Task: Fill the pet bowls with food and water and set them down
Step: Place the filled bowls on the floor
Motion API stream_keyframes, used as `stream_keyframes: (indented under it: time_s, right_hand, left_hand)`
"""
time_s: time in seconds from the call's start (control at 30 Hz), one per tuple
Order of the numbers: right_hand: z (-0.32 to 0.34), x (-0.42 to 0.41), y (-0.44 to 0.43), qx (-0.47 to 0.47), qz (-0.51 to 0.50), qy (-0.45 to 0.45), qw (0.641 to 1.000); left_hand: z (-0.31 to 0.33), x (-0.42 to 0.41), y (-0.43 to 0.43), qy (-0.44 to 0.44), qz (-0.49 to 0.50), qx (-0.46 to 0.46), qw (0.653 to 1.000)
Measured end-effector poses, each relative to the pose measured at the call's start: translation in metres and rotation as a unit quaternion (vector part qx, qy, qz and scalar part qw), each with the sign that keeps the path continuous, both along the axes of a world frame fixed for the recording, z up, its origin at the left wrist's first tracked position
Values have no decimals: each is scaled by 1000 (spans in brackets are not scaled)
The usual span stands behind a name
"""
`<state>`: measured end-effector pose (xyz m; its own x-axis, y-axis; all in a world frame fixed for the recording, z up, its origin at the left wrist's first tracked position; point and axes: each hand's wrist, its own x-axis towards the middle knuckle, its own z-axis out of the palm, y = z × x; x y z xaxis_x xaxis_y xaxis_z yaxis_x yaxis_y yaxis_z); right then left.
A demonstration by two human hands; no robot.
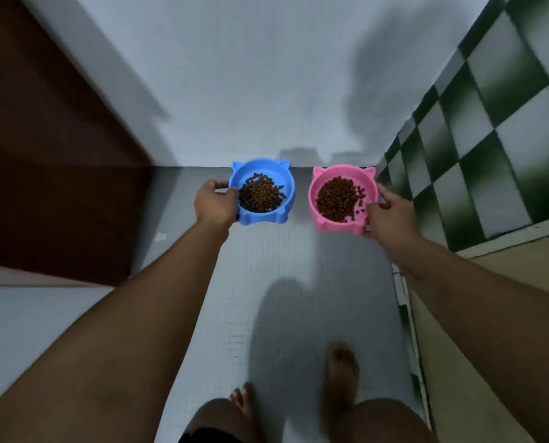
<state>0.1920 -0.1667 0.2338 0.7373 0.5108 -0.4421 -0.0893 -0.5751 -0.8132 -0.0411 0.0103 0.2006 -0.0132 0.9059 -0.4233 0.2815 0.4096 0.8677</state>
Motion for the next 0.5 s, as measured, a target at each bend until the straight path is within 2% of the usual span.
stream_keyframes:
  time_s: [0.3, 0.5]
  right_hand:
    - [-203, 56, 78, -10, -39, 14, 999]
    - [-315, 94, 129, 1, -34, 8, 999]
  left_hand:
    - [-207, 47, 65, 16, 9, -19, 1000]
    - [-308, 70, 104, 27, 15, -15, 999]
